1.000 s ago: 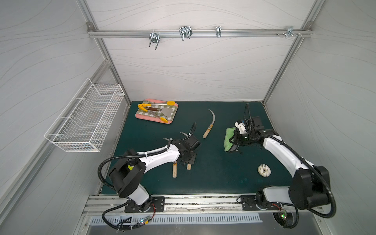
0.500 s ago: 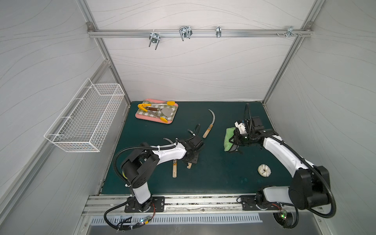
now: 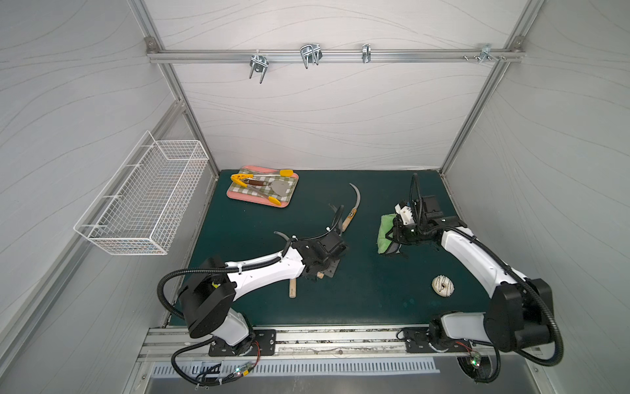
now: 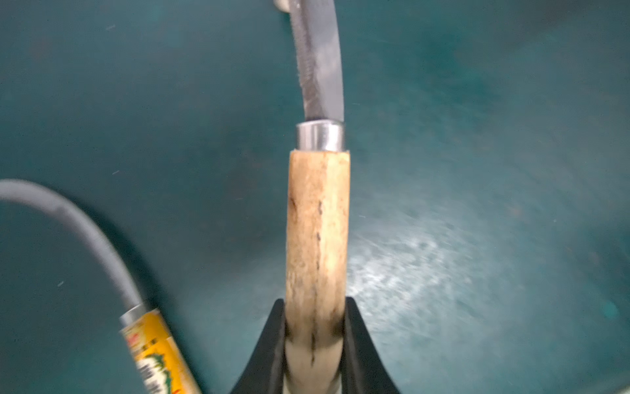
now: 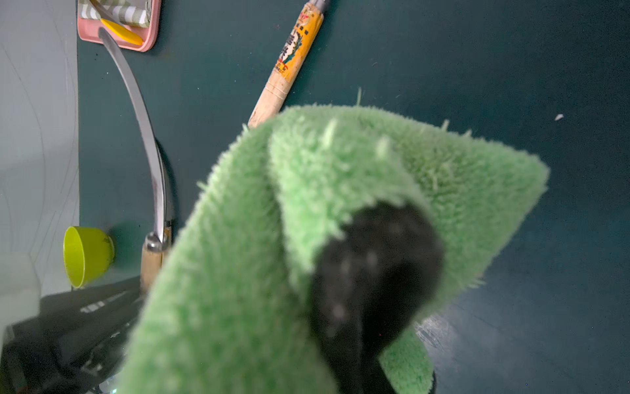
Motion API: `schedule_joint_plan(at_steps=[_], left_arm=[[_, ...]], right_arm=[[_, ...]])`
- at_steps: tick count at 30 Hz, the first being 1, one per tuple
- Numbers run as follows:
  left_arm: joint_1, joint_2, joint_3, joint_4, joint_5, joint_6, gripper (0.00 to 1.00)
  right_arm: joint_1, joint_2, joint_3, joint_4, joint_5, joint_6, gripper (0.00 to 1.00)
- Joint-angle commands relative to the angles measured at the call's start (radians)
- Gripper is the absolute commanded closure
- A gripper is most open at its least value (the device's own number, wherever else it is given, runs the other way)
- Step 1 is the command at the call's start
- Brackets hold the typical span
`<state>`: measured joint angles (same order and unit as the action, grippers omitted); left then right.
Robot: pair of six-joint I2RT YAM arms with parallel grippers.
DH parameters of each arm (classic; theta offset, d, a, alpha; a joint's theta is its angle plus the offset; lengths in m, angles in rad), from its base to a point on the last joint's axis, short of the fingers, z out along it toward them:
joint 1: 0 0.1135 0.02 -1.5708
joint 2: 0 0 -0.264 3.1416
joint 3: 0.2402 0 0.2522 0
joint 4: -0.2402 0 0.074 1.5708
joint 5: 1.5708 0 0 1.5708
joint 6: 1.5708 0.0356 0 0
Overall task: Wipe small sickles with rags
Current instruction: Place the small sickle at the center of the board.
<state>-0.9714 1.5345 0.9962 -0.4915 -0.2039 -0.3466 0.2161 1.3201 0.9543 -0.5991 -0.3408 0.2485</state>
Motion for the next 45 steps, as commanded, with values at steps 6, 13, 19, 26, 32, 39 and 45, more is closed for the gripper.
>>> schedule_joint_plan(at_steps=[6,13,19,26,32,39,45], left_arm=[[-0.049,0.17,0.097,0.156,0.183,0.186,1.0],[-0.049,0.349,0.252,0.132,0.245,0.281,1.0],[-0.049,0.45,0.351,0.091,0.252,0.291,0.97],[-0.046,0.534,0.431,0.062,0.244,0.296,0.88],[-0.039,0.556,0.456,0.063,0.247,0.297,0.77],[-0.038,0.487,0.383,0.145,0.242,0.284,0.64],[-0.038,0.376,0.264,0.247,0.238,0.272,0.59]], right_arm=[[-0.085,-0.105,-0.009,-0.065,0.039,0.008,0.81],[-0.113,-0.125,-0.017,-0.084,0.042,0.001,0.81],[-0.113,-0.114,-0.019,-0.081,0.034,-0.001,0.8],[-0.113,-0.106,-0.02,-0.074,0.023,-0.002,0.79],[-0.113,-0.104,-0.022,-0.074,0.017,-0.005,0.79],[-0.113,-0.101,-0.022,-0.076,0.006,-0.008,0.78],[-0.114,-0.108,-0.021,-0.079,0.005,-0.009,0.78]])
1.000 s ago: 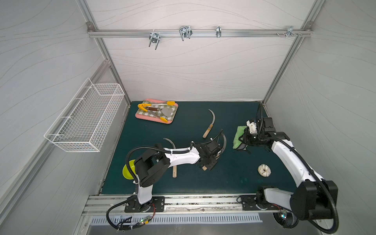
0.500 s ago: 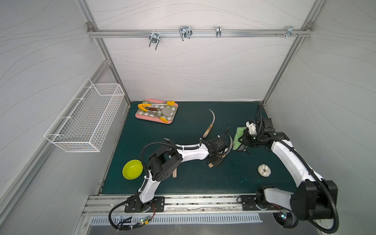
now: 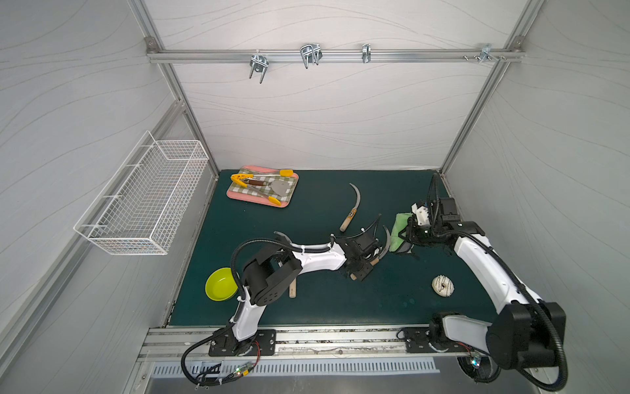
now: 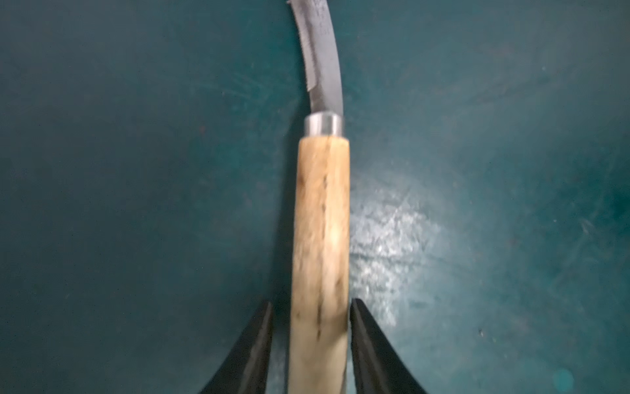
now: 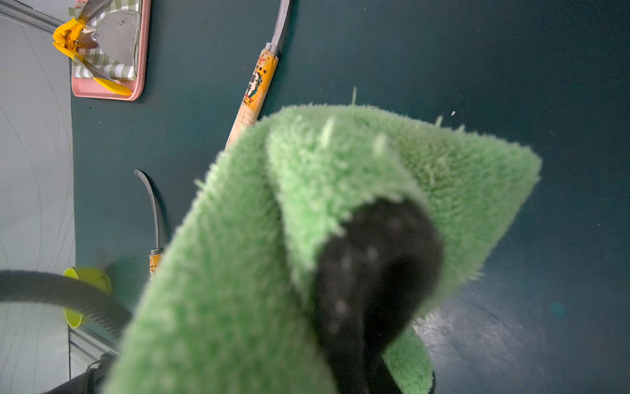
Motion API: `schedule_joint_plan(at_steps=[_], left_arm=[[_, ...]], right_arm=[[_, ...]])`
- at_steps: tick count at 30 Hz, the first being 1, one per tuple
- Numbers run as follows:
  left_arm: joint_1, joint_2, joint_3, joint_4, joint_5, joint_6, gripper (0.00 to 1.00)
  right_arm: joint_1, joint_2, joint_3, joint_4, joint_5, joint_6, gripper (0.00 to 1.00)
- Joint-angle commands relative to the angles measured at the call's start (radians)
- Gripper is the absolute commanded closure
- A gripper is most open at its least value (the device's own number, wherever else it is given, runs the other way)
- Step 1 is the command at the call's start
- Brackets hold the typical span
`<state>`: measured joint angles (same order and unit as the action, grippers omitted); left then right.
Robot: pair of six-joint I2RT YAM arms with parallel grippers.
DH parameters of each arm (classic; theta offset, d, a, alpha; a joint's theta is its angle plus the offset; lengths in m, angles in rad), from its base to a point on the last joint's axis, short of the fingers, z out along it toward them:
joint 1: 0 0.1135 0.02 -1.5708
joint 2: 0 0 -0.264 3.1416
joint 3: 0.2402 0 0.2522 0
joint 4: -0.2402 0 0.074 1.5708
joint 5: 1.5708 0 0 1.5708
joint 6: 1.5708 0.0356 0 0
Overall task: Wipe small sickles with rags
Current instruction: Place the small sickle at the center of the board, then adjust the small sickle at the center of the board.
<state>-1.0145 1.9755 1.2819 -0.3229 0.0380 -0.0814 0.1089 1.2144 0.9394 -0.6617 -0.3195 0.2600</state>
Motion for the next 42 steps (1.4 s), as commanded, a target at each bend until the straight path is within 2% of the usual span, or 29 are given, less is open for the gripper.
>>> schedule_joint_plan(at_steps=[1,6,11,14,16,21,25,33,42], left_arm=[[0.005,-0.087,-0.045,0.089,-0.002,0.001,0.59],[0.004,-0.21,-0.211,0.201,0.004,-0.052,0.58],[-0.005,-0.25,-0.352,0.335,0.016,-0.113,0.57],[-0.011,-0.243,-0.395,0.411,0.02,-0.149,0.54],[-0.013,-0.234,-0.411,0.441,0.018,-0.165,0.49],[-0.015,-0.217,-0.431,0.466,0.014,-0.181,0.48],[-0.015,-0.207,-0.44,0.476,0.016,-0.188,0.51],[-0.015,-0.197,-0.44,0.466,0.019,-0.189,0.63],[-0.015,-0.188,-0.439,0.466,0.031,-0.184,0.71]], right_arm=[[-0.006,-0.004,-0.005,-0.018,-0.017,-0.02,0.78],[-0.005,-0.005,-0.002,-0.021,-0.022,-0.019,0.78],[-0.004,-0.003,0.001,-0.024,-0.029,-0.018,0.78],[-0.002,-0.001,0.006,-0.026,-0.029,-0.017,0.78],[0.001,-0.001,0.008,-0.028,-0.029,-0.015,0.77],[0.007,-0.002,0.015,-0.033,-0.024,-0.017,0.77],[0.013,0.01,0.013,-0.022,-0.024,-0.012,0.77],[0.043,0.034,0.025,-0.01,-0.014,0.001,0.77],[0.067,0.059,0.04,-0.012,-0.006,0.004,0.76]])
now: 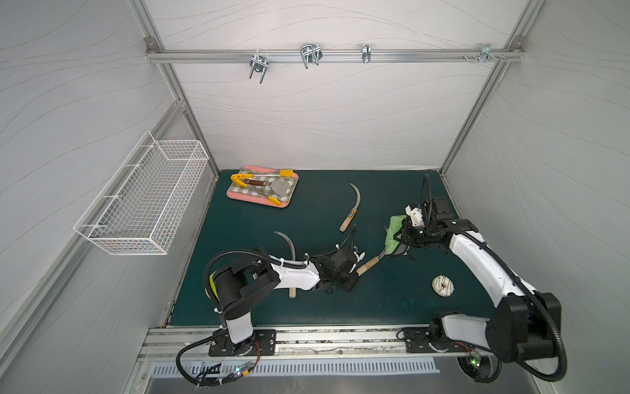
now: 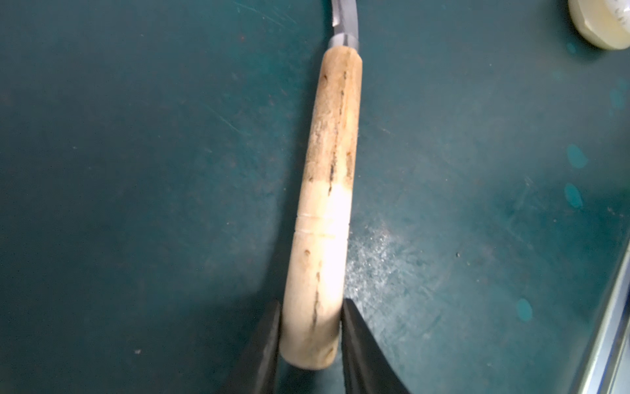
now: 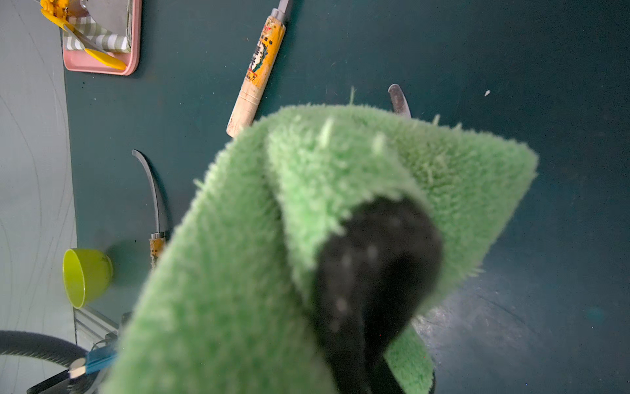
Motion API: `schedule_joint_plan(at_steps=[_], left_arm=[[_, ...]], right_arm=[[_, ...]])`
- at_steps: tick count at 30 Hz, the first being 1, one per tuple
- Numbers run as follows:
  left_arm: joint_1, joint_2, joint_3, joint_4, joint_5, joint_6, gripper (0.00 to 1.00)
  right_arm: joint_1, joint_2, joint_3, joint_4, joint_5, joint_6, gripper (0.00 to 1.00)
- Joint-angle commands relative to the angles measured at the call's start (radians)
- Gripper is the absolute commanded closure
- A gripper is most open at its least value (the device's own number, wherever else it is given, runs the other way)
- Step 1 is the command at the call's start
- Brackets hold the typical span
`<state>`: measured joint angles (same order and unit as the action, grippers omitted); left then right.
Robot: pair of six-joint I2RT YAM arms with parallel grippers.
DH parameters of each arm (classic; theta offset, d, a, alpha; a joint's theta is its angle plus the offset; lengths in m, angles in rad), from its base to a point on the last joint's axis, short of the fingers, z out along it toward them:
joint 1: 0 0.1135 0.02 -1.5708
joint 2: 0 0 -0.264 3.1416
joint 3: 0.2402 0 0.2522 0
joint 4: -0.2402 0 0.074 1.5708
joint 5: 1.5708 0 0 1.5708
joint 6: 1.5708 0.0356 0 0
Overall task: Wipe small sickles with rags
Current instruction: Adjust the small sickle at the center of the board.
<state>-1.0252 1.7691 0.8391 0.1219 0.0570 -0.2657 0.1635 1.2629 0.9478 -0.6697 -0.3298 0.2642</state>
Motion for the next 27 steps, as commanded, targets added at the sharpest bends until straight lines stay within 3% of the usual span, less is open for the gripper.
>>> schedule_joint_plan(at_steps=[1,7,19,27], left_arm=[[-0.004,0.018,0.002,0.023,0.012,0.0,0.72],[-0.004,0.026,0.003,0.047,-0.01,0.011,1.0],[-0.007,0.073,-0.001,0.223,-0.163,0.047,1.0],[-0.013,0.108,-0.032,0.357,-0.172,0.057,1.0]], right_arm=[[0.016,0.016,0.035,-0.005,0.005,0.0,0.76],[0.069,0.074,0.066,-0.033,0.024,-0.013,0.76],[0.145,0.292,0.17,-0.101,0.056,-0.049,0.84],[0.177,0.468,0.217,-0.103,0.053,-0.071,0.86]])
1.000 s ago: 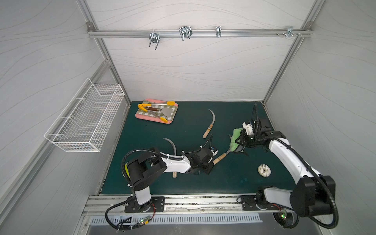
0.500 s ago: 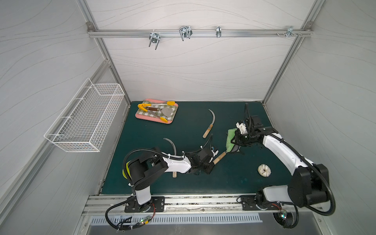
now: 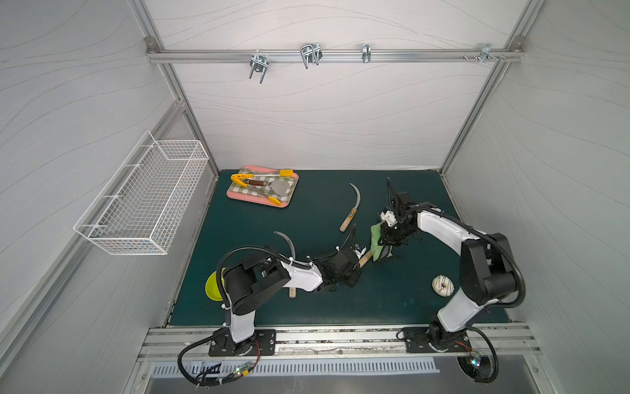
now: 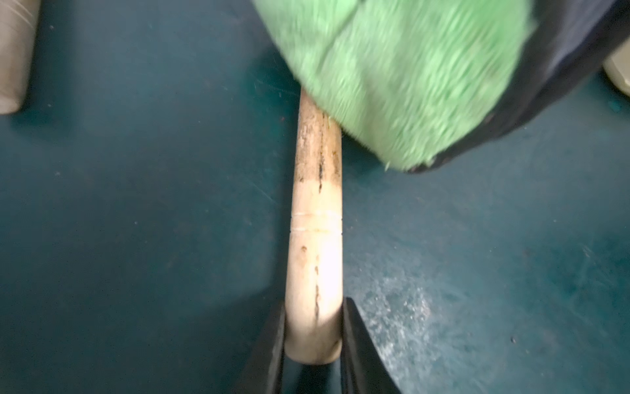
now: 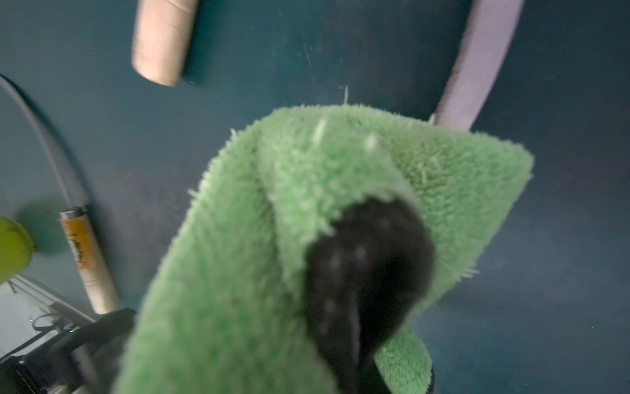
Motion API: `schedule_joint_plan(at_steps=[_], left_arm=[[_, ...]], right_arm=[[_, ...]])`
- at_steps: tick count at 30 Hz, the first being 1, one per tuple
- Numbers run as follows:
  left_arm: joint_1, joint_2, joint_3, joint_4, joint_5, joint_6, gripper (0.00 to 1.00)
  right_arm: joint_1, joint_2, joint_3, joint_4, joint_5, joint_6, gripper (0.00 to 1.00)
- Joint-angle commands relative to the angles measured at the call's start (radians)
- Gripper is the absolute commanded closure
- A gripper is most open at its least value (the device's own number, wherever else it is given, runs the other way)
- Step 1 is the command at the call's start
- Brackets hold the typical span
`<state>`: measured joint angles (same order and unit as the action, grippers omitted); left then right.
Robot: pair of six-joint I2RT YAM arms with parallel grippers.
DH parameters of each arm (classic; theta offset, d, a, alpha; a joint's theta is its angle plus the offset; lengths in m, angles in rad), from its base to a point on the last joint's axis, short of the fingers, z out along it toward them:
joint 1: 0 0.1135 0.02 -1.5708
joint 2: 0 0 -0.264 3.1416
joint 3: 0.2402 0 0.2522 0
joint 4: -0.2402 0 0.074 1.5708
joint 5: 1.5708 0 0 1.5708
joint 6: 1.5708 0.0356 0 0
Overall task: Wipe small sickles with rags
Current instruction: Adjust the small sickle at the center of the board, then wipe the small sickle at the center of the board.
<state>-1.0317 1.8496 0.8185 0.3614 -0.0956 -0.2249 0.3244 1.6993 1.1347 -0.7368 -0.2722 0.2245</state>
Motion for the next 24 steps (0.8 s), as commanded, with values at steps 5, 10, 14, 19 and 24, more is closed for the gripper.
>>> schedule_joint_plan(at_steps=[5,10,14,19,24], left_arm=[[-0.01,0.042,-0.019,0.152,-0.016,0.027,1.0],[-0.01,0.051,-0.029,0.18,-0.024,0.041,1.0],[-0.01,0.051,-0.037,0.193,-0.042,0.043,1.0],[-0.01,0.045,-0.054,0.213,-0.056,0.038,1.0],[-0.011,0.041,-0.064,0.222,-0.052,0.033,1.0]], right_arm=[[0.057,0.083,0.042,-0.026,-0.054,-0.034,0.88],[0.128,0.106,0.03,-0.02,-0.132,-0.028,0.88],[0.175,0.111,0.0,0.003,-0.196,0.002,0.88],[0.175,0.108,-0.025,0.021,-0.173,0.026,0.89],[0.124,0.118,0.022,-0.005,-0.017,0.026,0.9]])
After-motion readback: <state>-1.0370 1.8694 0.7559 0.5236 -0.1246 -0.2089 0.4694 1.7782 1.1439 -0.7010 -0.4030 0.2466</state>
